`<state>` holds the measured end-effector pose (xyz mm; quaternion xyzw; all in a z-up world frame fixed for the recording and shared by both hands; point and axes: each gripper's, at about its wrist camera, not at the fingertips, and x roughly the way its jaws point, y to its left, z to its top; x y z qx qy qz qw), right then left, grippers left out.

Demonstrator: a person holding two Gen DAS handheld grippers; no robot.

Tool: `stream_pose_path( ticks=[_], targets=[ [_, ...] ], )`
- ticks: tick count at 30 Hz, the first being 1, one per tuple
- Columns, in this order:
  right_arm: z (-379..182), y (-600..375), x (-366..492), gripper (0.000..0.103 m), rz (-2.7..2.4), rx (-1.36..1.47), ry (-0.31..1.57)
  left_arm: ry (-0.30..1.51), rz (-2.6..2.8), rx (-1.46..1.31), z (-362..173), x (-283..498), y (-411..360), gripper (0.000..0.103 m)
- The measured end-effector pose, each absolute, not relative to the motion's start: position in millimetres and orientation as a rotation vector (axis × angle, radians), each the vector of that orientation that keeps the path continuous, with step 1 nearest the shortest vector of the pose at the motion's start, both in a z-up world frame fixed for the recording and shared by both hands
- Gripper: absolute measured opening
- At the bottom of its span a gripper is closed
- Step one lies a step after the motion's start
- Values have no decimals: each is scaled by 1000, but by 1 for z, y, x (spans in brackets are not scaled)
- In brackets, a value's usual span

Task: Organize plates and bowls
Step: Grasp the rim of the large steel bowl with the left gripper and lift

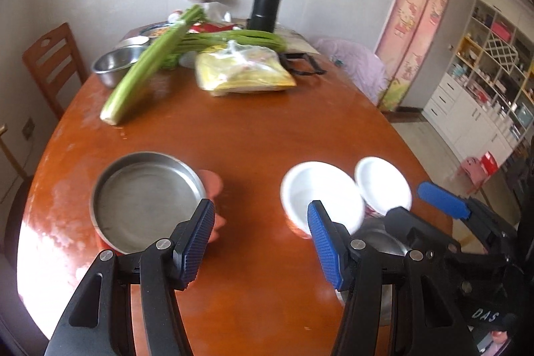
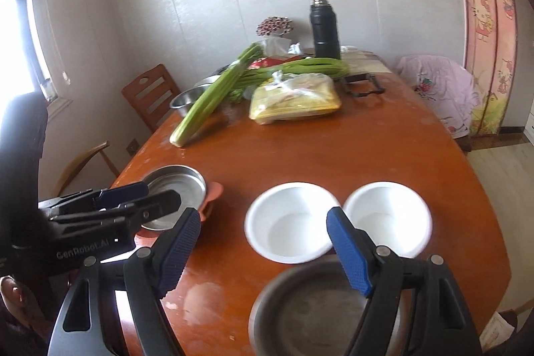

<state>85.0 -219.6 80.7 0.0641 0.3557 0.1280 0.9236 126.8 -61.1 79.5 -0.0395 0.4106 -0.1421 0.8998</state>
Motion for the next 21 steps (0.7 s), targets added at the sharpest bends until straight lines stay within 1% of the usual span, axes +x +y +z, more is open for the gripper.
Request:
stream_pose_path(
  ticks=[9, 21],
  targets=[
    [70, -275, 67, 77, 214, 160, 738, 869, -320, -43, 72, 112, -106, 59],
    [32, -309, 47, 77, 200, 121, 826, 954, -325, -14, 29, 96, -144, 60]
  ],
)
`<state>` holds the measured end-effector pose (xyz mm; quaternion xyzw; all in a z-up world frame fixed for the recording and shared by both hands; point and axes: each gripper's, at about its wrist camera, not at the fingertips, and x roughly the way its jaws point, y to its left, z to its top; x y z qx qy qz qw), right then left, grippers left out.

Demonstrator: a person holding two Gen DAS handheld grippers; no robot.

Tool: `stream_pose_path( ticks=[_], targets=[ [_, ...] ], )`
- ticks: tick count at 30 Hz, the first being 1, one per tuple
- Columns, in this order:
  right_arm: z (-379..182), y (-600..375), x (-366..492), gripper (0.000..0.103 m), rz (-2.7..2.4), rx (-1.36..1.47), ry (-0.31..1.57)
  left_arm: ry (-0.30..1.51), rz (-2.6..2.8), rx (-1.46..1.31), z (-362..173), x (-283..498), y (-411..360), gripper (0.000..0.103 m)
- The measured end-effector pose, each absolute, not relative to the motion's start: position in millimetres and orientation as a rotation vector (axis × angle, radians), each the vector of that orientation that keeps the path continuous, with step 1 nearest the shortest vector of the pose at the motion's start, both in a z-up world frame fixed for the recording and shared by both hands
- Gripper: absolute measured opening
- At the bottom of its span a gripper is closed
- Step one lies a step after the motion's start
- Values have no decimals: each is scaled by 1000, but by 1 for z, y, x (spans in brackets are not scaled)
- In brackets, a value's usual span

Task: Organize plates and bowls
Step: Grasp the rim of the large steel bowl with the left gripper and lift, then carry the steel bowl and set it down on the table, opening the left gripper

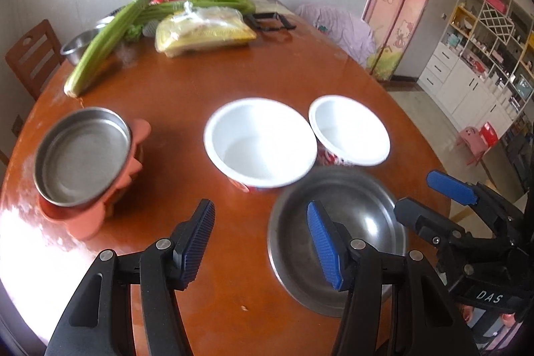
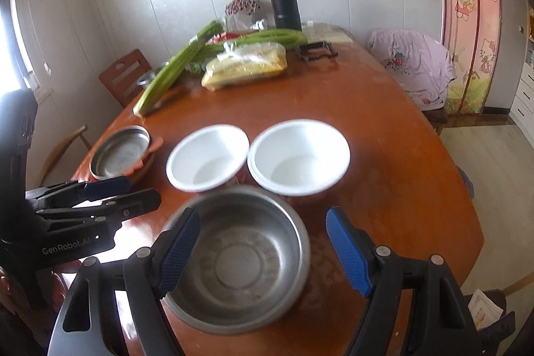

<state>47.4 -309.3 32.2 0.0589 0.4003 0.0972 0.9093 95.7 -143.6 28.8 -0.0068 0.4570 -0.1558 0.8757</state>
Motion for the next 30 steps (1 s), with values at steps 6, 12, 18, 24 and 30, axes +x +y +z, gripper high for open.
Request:
stream_pose_path(
  ticks=[6, 12, 18, 24, 30],
  targets=[
    [7, -315, 45, 77, 194, 109, 885, 996, -319, 14, 7, 95, -161, 59],
    [-17, -314, 47, 77, 189, 89, 914, 1001, -302, 40, -6, 97, -173, 59],
    [-25, -312, 46, 65, 190, 61, 919, 1025, -295, 40, -17, 96, -181, 59],
    [-27, -307, 46, 54, 206, 29, 912, 1051, -298, 48, -21, 96, -186, 51],
    [-27, -302, 46, 48, 237, 18, 914, 1060, -292, 54, -21, 93, -186, 47]
  ],
)
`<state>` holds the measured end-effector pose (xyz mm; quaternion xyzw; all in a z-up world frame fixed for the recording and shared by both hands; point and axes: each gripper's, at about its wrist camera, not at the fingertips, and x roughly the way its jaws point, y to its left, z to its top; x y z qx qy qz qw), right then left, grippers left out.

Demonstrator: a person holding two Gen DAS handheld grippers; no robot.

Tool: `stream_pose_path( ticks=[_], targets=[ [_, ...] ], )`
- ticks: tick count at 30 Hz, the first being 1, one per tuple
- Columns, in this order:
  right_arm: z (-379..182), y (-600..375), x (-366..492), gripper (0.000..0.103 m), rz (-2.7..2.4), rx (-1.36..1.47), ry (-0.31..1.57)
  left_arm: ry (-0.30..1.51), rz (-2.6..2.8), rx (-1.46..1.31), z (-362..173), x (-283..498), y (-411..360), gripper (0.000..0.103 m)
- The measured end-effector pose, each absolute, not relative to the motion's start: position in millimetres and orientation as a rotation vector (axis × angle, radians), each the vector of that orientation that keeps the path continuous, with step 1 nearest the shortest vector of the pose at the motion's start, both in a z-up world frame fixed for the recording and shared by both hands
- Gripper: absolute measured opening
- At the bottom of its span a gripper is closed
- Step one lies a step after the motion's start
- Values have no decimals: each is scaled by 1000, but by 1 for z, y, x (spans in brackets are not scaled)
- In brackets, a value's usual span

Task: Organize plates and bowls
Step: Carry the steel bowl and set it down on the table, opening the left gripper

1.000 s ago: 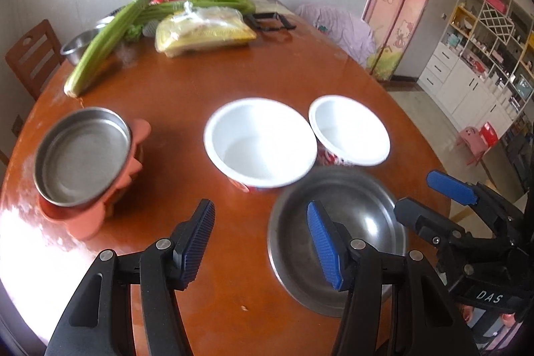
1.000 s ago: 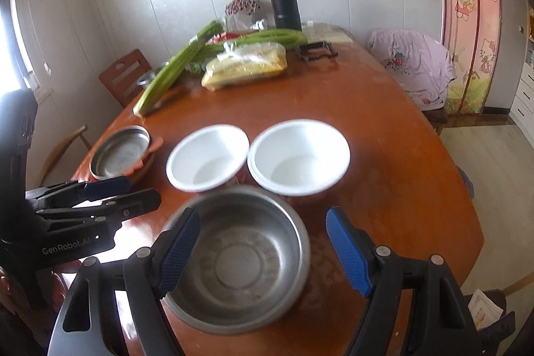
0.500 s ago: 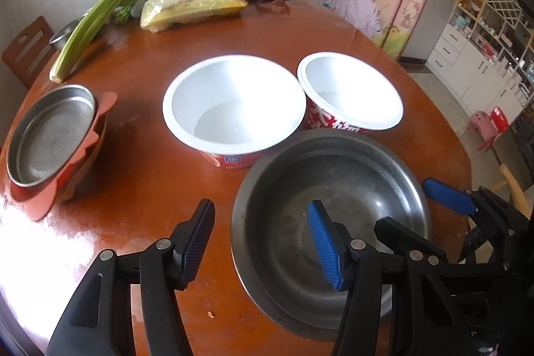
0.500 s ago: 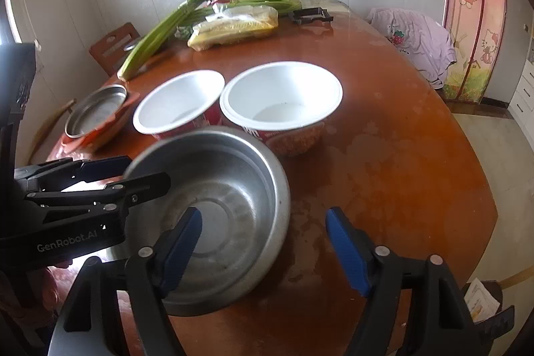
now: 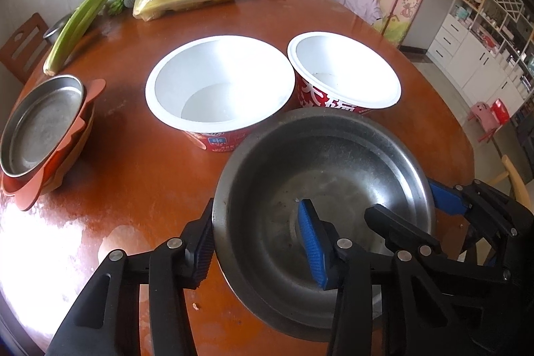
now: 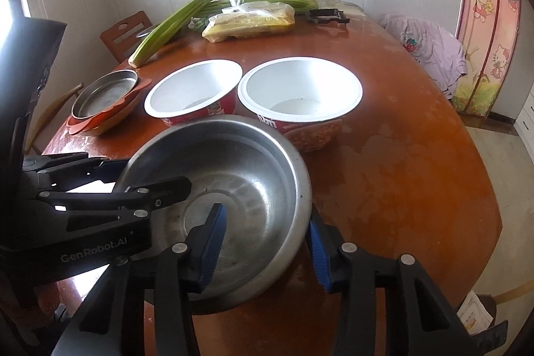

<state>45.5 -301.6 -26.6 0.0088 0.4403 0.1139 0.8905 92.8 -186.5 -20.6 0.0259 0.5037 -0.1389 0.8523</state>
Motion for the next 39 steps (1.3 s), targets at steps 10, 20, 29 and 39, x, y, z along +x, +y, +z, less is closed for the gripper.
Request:
stream_pose_path(
  ticks=[10, 20, 29, 39],
  targets=[
    [-10, -282, 26, 48, 302, -11, 890, 1049, -264, 5, -4, 77, -157, 47],
    [-1, -240, 17, 49, 393, -45, 878, 1026, -195, -40, 3, 57, -111, 48],
    [-8, -213, 15, 50, 429, -55, 897, 1036, -164, -79, -9, 56, -85, 48],
    [-15, -208, 19, 50, 402, -46, 923, 1033, -181, -72, -15, 58, -85, 50]
  ],
)
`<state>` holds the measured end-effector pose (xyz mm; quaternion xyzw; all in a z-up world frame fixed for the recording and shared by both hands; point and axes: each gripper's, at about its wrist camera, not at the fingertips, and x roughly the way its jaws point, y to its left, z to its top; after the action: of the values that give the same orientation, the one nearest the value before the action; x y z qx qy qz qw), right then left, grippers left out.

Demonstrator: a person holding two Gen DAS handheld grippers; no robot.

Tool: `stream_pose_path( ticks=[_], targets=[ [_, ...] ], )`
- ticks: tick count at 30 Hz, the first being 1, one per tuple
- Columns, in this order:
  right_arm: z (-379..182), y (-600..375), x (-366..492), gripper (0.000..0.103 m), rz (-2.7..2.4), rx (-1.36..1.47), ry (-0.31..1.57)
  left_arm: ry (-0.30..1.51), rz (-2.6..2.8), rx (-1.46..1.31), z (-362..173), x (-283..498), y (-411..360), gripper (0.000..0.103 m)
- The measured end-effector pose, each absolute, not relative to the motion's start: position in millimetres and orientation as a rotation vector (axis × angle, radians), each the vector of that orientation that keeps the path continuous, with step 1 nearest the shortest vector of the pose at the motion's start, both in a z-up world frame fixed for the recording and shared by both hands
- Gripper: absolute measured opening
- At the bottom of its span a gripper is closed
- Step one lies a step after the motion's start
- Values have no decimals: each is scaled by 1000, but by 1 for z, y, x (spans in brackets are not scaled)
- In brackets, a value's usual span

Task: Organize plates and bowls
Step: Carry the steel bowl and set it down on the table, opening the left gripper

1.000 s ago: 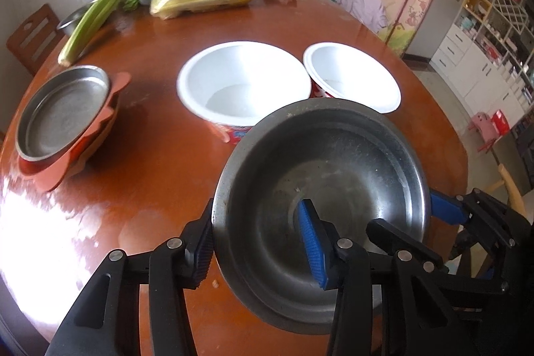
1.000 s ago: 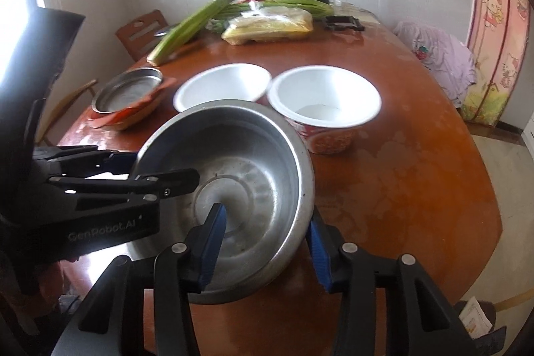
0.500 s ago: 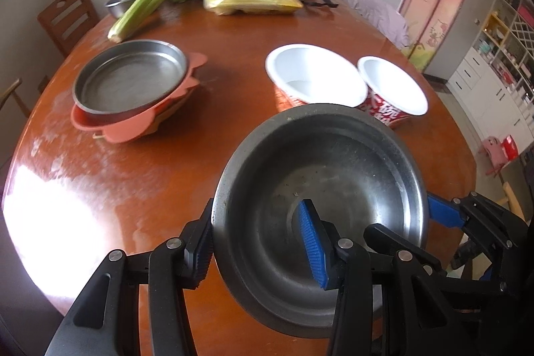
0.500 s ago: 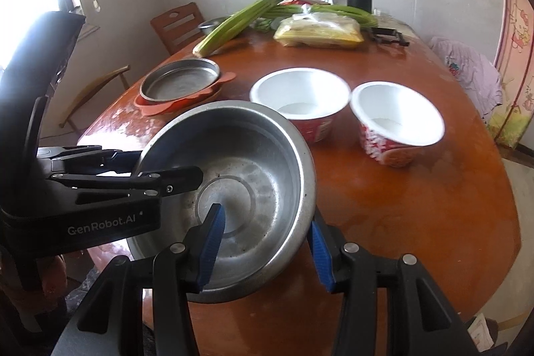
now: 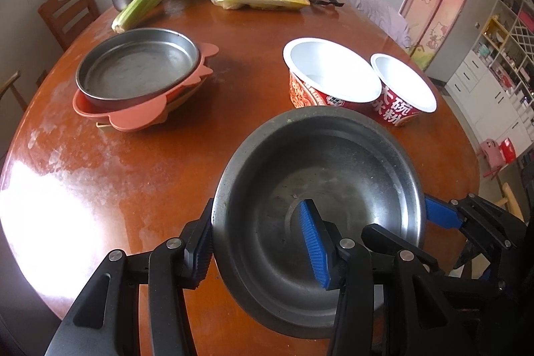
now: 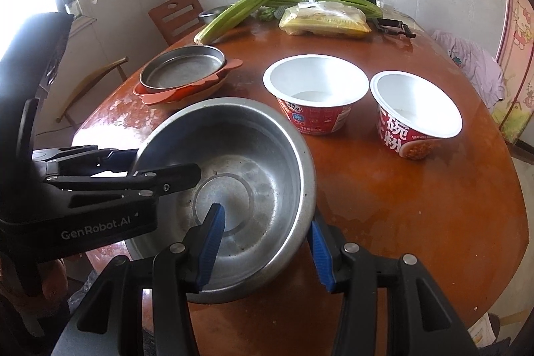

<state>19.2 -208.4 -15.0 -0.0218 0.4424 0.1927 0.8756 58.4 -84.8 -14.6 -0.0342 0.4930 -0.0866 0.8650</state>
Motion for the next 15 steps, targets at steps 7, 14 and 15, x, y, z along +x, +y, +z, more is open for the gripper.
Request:
stream_pose_path(
  ticks=[7, 14, 15],
  targets=[
    [-13, -212, 18, 50, 393, -34, 914, 1033, -183, -53, -17, 58, -91, 50],
    [-15, -219, 23, 50, 383, -30, 924, 1046, -195, -33, -20, 63, -99, 50],
    [-15, -219, 24, 50, 378, -30, 926, 1048, -197, -30, -21, 64, -101, 50]
  ],
)
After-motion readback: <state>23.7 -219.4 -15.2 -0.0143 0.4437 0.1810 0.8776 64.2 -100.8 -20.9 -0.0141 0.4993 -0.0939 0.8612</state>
